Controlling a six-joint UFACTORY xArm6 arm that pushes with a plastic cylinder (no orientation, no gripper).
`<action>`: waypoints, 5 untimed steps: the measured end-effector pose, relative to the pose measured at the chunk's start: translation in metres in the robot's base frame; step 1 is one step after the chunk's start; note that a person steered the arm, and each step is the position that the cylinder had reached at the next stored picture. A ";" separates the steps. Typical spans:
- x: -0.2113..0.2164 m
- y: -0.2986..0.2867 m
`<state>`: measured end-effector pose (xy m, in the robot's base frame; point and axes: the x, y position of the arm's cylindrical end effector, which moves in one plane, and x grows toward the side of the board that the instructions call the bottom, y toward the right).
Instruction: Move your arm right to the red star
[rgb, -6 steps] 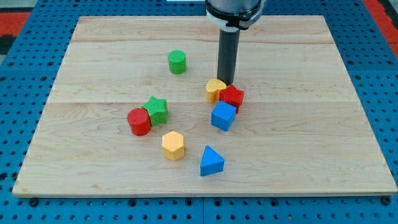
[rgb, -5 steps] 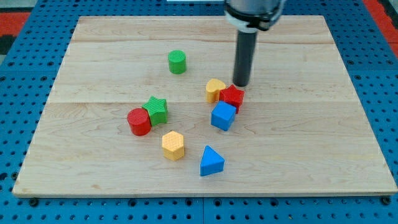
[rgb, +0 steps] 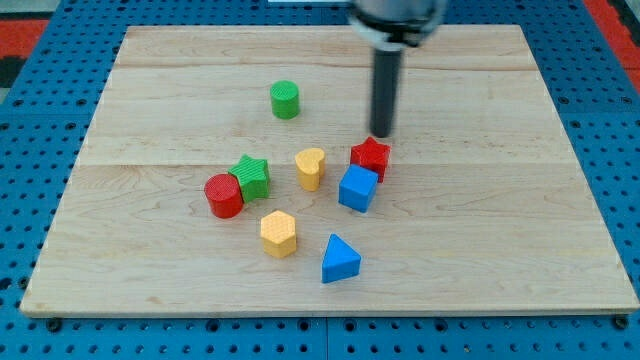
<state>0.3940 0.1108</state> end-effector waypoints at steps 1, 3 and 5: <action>0.039 0.041; 0.064 0.008; 0.040 -0.041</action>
